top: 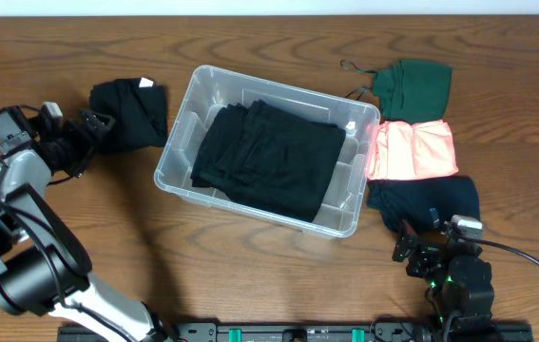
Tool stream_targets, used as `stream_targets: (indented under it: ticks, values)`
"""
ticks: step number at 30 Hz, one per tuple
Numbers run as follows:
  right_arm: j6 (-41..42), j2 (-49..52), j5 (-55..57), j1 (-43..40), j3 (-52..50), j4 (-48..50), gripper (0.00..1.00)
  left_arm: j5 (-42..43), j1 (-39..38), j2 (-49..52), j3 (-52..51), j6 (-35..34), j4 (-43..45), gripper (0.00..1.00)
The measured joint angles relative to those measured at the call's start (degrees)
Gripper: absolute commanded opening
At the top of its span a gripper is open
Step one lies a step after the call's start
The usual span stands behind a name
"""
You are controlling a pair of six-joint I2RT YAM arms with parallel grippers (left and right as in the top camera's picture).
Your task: Pack container
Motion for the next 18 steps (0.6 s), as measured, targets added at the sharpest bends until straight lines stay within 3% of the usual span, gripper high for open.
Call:
stream_targets:
  ticks: [8,16,18]
  values:
    - [0.0,0.0,0.0,0.0,0.0,0.0,0.99,1.1,0.0,4.3,0.0,0.2,4.1,0.98]
    - [0.0,0.0,0.0,0.0,0.0,0.0,0.99,1.3,-1.1,5.6,0.0,0.1,7.5,0.71]
    - [0.0,0.0,0.0,0.0,0.0,0.0,0.99,1.2,-1.7,5.6,0.0,0.1,8.3,0.59]
